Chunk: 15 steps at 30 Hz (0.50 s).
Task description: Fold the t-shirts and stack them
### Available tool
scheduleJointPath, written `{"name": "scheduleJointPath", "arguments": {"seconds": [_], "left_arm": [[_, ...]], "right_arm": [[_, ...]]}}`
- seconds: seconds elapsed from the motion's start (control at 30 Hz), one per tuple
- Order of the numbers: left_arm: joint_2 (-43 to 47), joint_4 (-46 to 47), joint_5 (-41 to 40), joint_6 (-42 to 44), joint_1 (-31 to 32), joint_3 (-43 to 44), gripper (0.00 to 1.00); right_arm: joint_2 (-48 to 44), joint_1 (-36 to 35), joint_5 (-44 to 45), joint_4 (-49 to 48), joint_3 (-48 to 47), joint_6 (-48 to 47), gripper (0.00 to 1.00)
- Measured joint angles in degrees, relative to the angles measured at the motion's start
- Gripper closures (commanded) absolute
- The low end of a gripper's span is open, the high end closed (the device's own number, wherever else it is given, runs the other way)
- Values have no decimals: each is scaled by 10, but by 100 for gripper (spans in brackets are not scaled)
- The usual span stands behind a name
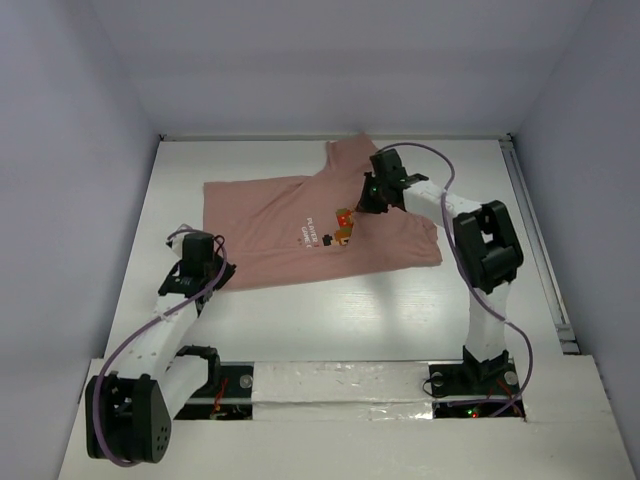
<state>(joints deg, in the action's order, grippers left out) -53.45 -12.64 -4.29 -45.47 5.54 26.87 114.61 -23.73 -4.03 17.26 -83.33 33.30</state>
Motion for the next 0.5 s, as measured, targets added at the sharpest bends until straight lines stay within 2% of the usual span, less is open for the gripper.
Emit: {"name": "scheduleJointPath", "arguments": {"seconds": [0.03, 0.07, 0.13, 0.17, 0.23, 0.27, 0.33, 0.37, 0.4, 0.47, 0.5], "left_arm": [[0, -4, 0, 0, 1, 2, 100], [0, -6, 0, 0, 3, 4, 100], [0, -10, 0, -2, 5, 8, 100], [0, -10, 0, -3, 6, 11, 100], [0, -11, -2, -7, 15, 18, 100], [0, -11, -3, -8, 23, 24, 100], [-9, -7, -7, -12, 44, 37, 100], [-19, -6, -17, -17, 67, 46, 100], [-31, -1, -21, -22, 90, 55, 100], [-66, 12, -33, -33, 154, 75, 100], [-91, 19, -40, -40, 191, 87, 100]], "right_arm": [[15, -5, 2, 7, -19, -6, 82], [27, -10, 3, 10, -33, -10, 71], [45, -18, 6, 17, -57, -20, 63], [50, -22, 8, 22, -66, -24, 56], [50, -28, 9, 29, -72, -31, 51], [45, -30, 10, 31, -73, -33, 44], [30, -33, 12, 33, -67, -38, 43], [13, -33, 14, 25, -50, -39, 51], [-15, -34, 20, 19, -21, -42, 64], [-86, -34, 37, 17, 48, -43, 100], [-125, -33, 46, 9, 90, -42, 100]]}}
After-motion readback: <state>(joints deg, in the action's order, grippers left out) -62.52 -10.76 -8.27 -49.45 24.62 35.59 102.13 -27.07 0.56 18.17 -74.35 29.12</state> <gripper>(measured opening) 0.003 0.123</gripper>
